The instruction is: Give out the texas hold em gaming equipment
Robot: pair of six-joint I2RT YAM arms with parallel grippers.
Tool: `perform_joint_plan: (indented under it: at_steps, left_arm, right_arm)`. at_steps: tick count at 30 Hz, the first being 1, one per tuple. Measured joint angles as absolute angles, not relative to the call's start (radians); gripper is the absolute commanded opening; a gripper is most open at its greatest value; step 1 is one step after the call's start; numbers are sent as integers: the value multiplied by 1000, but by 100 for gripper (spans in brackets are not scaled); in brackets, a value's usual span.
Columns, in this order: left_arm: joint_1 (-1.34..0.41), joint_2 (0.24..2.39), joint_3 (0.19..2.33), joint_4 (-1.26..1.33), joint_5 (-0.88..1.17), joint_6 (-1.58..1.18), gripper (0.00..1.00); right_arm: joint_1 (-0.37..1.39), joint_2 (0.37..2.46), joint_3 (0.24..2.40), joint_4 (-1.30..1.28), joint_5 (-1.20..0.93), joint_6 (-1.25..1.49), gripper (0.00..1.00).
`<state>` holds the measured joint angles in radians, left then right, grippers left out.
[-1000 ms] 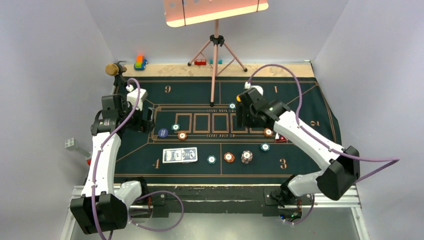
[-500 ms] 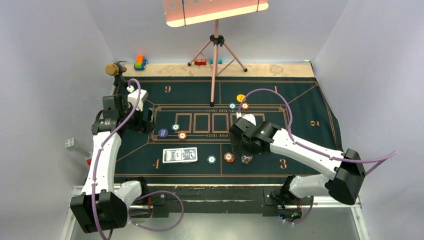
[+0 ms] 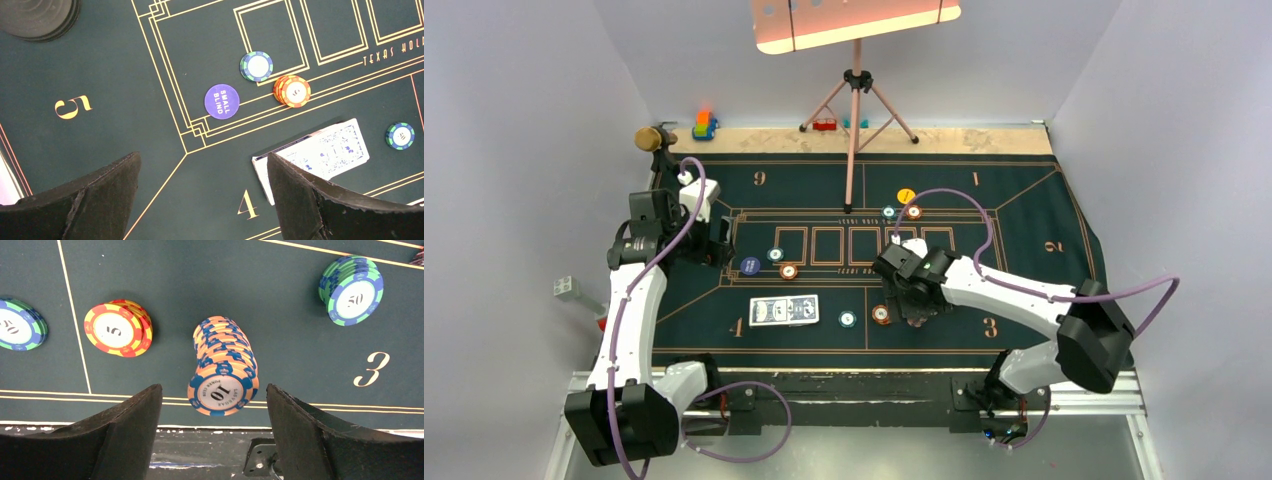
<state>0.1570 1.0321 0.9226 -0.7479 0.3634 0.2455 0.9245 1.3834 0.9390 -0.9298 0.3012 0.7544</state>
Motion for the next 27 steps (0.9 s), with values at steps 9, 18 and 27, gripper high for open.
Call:
perform_joint_plan:
  at_steps: [9, 18, 27]
  left_arm:
    - [157, 1032, 923, -748, 363, 246, 100]
    - [157, 1032, 923, -748, 363, 246, 100]
    - [157, 1032, 923, -748, 363, 246, 100]
  right_arm:
    - [919, 1418, 939, -899, 305, 759, 64]
    - [871, 1418, 925, -897, 322, 755, 60]
    - [863, 1417, 907, -875, 320, 751, 51]
